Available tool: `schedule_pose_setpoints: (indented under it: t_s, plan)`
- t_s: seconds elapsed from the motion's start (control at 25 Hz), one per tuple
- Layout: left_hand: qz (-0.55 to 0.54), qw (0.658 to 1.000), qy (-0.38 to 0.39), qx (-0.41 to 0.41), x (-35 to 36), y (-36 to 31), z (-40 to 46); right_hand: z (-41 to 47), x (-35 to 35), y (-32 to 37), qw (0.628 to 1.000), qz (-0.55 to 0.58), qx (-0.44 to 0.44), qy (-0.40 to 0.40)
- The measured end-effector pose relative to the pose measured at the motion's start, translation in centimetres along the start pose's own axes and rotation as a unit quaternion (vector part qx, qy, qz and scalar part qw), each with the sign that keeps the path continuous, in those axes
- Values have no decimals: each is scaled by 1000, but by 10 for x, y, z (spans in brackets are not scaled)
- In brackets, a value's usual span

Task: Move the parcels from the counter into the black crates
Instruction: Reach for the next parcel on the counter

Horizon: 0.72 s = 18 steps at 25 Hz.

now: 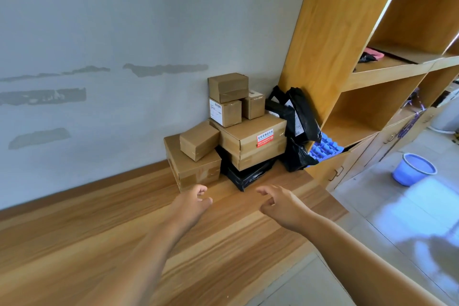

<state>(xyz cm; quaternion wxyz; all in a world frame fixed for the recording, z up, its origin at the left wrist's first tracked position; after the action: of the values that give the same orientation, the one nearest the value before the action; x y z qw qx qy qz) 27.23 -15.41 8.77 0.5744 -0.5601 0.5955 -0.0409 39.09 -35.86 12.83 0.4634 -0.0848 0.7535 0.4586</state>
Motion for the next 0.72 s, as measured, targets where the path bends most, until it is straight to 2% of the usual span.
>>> schedule_pose_setpoints:
  t_s: [0.2,0.36,0.52,0.72]
  plan:
    - [13,999,-25,-30,-2,-35,58,59,-27,-27,1000,4,-5,24]
    - [43,994,-85,-60,-5,-52,96,110,-44,-36,999,19,-26,15]
    - [55,979,-130,-143,-4,-69,134,162,-67,-37,993,-8,-114,12]
    - [79,965,-161,-191,-14,-78,190,228,-99,-42,983,-6,-185,11]
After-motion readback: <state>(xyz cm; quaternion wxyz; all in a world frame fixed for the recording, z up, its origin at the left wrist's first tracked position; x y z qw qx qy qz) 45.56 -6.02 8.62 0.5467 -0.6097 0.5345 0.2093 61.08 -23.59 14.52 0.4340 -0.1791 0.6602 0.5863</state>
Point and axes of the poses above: each hand's wrist, its own z-axis towards the middle knuckle, its own x-axis out of the palm, y = z × x, the point moved 4 cm from there along z, towards the middle knuckle, and after that the axes turned 11 degrees about -x, right-handed, at the moved point
